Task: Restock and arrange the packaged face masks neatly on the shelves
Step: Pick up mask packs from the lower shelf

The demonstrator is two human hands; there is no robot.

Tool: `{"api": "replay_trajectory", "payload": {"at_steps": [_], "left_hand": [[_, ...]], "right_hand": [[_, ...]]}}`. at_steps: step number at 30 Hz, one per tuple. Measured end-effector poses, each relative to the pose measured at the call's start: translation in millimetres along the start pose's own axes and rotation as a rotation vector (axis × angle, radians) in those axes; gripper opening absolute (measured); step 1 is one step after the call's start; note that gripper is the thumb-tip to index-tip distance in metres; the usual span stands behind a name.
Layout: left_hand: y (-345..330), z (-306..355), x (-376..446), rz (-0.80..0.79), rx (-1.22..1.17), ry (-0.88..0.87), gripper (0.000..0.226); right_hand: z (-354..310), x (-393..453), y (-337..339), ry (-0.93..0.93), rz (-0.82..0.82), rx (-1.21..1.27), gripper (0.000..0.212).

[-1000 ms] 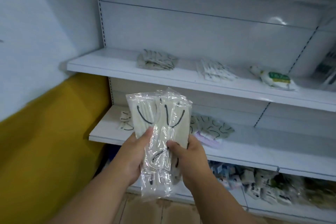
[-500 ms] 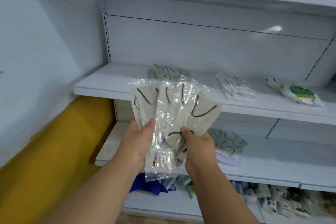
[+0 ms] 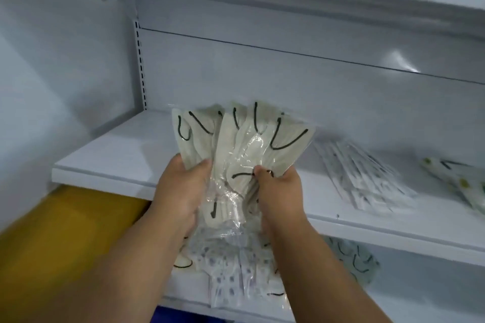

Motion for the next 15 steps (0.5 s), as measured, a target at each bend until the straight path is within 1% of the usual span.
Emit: {"api": "replay_trajectory", "payload": {"at_steps": [2, 3, 4, 7, 10, 12, 15], "left_hand": [[-15, 8, 28, 0.001, 0.043, 0.003, 0.014], [-23, 10, 43, 0.001, 0.100, -0.025, 0.017], [-30, 12, 57, -0.002, 0.174, -0.072, 0.018], [-45, 12, 94, 0.000, 0.392, -0.178, 0.020], [-50, 7, 118, 0.025, 0.576, -0.228, 0.036], [-51, -1, 127, 0.028, 0.649, -0.248, 0.041], [-53, -12, 130, 0.029, 0.645, -0.240, 0.040]], "right_hand": [[-8, 37, -3, -0.025, -0.002, -0.027, 0.005], [-10, 57, -3, -0.014, 0.000, -0.080, 0.006], [-11, 76, -4, 0.015, -0.012, -0.157, 0.008], [-17, 116, -6, 0.117, -0.071, -0.489, 0.013], [-18, 139, -3, 0.204, -0.125, -0.750, 0.016], [-16, 147, -2, 0.198, -0.159, -0.811, 0.017], [-10, 155, 0, 0.189, -0.167, -0.825, 0.011]]}}
Point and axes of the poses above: each hand's wrist, its own x-axis towards the middle knuckle, its own y-axis out of the back of the hand, z = x × y, the point moved 1 cm from there along x, towards the middle knuckle
